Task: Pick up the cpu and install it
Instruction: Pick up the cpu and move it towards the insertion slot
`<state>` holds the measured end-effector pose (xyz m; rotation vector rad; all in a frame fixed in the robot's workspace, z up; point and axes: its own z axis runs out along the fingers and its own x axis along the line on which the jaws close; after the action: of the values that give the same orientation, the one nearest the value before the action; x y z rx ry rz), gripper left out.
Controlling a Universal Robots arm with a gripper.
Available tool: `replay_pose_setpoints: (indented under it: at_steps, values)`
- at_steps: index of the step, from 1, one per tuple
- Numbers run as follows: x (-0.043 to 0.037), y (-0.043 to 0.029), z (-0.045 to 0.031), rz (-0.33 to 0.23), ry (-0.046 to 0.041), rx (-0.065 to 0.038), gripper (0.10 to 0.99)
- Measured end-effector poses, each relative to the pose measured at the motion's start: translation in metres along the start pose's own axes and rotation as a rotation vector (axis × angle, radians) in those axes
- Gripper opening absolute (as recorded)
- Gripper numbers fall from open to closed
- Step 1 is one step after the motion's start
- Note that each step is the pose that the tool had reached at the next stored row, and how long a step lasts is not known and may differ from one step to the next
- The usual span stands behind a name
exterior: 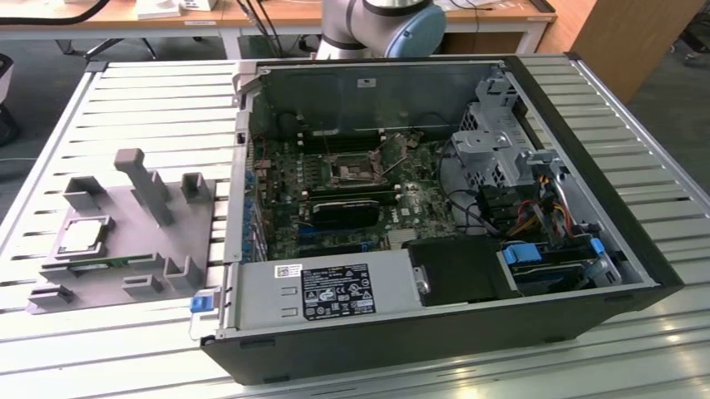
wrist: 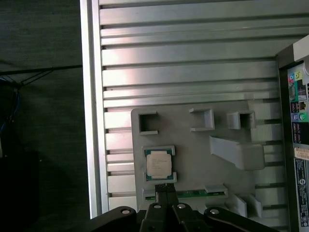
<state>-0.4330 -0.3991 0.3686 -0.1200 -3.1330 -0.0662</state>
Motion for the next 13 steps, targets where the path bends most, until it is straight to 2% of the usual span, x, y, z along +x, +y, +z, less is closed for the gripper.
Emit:
replay_pose_setpoints:
  at_steps: [13]
  values:
    - [0.0001, -0.0004, 0.0036, 0.000, 0.0000, 0.000, 0.106]
